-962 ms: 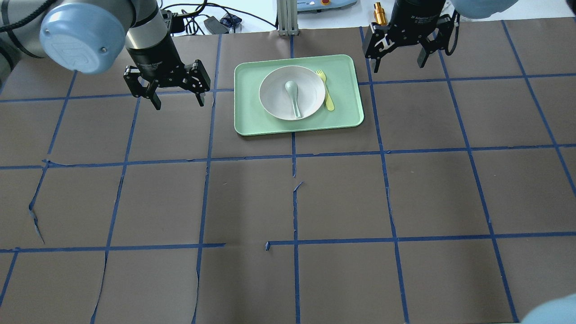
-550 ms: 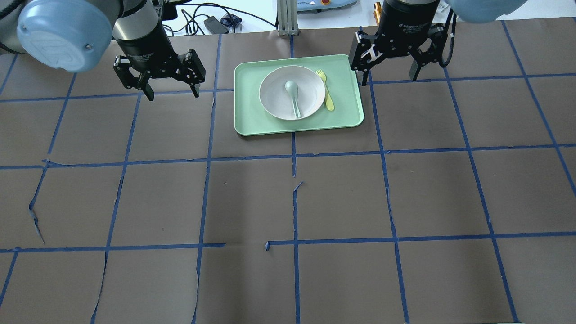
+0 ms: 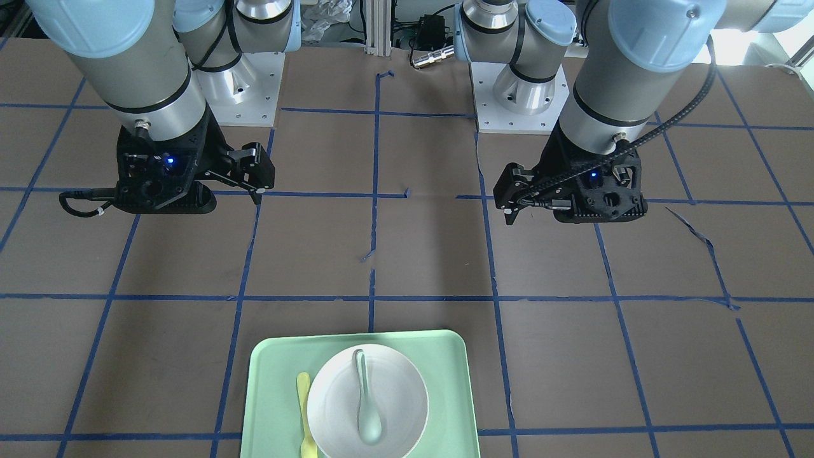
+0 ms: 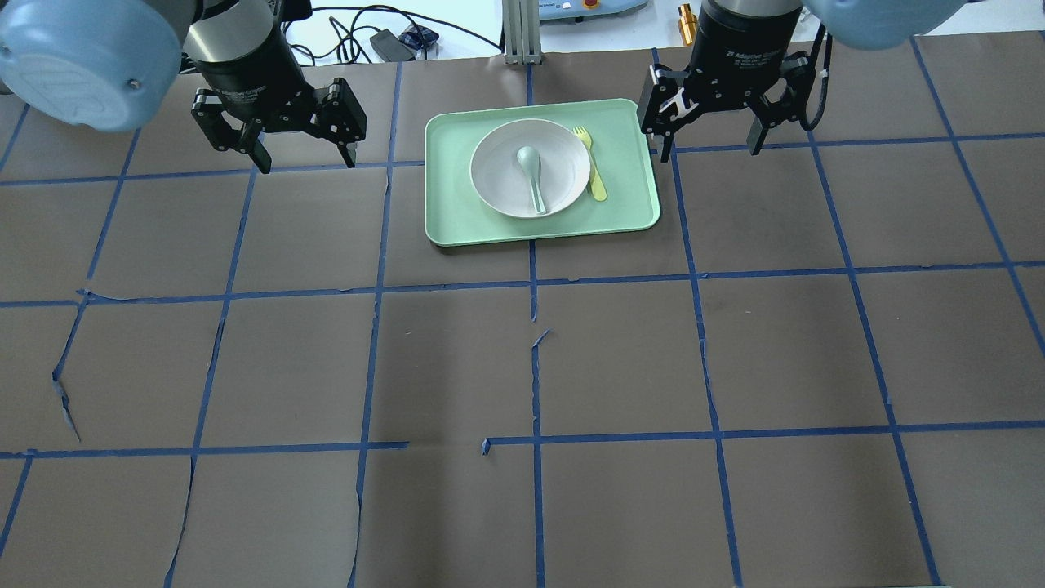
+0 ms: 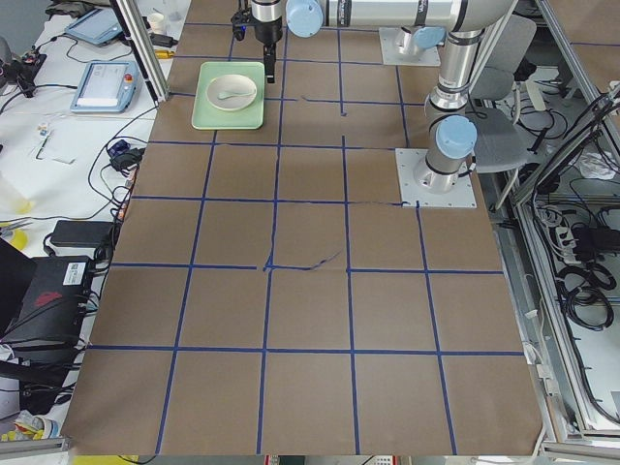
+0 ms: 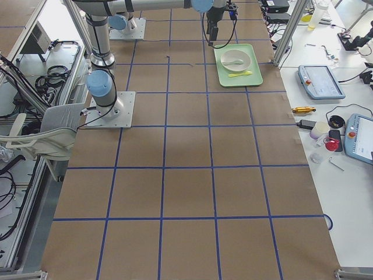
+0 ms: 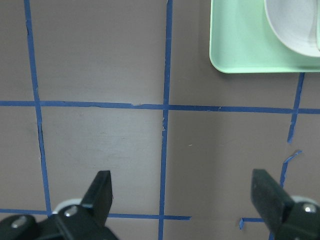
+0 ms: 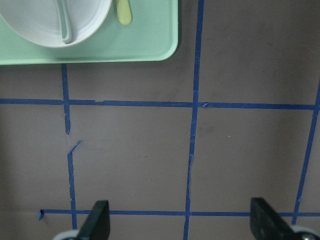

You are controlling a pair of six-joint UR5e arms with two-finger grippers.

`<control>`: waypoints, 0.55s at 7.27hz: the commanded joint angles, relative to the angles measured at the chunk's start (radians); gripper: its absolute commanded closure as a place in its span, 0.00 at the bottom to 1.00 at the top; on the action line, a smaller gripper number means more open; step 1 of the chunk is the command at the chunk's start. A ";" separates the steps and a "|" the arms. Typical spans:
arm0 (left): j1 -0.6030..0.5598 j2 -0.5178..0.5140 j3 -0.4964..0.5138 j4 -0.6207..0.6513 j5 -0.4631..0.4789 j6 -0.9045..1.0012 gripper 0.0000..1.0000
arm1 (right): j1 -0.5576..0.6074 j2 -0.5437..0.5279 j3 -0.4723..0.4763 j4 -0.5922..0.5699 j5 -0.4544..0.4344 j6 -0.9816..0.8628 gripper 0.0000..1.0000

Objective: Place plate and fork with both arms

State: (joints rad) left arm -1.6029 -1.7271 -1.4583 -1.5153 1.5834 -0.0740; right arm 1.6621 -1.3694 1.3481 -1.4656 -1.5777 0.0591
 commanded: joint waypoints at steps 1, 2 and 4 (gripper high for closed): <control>0.000 0.006 -0.002 -0.002 0.001 0.000 0.00 | -0.002 -0.002 0.000 0.005 -0.010 0.002 0.00; 0.000 0.006 -0.004 -0.002 0.007 0.000 0.00 | -0.001 -0.002 0.000 0.008 -0.001 0.013 0.00; -0.002 0.003 -0.005 0.000 0.000 0.000 0.00 | -0.001 -0.002 0.000 -0.001 -0.001 0.011 0.00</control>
State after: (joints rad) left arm -1.6033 -1.7219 -1.4626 -1.5161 1.5881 -0.0736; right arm 1.6610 -1.3707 1.3484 -1.4612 -1.5801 0.0702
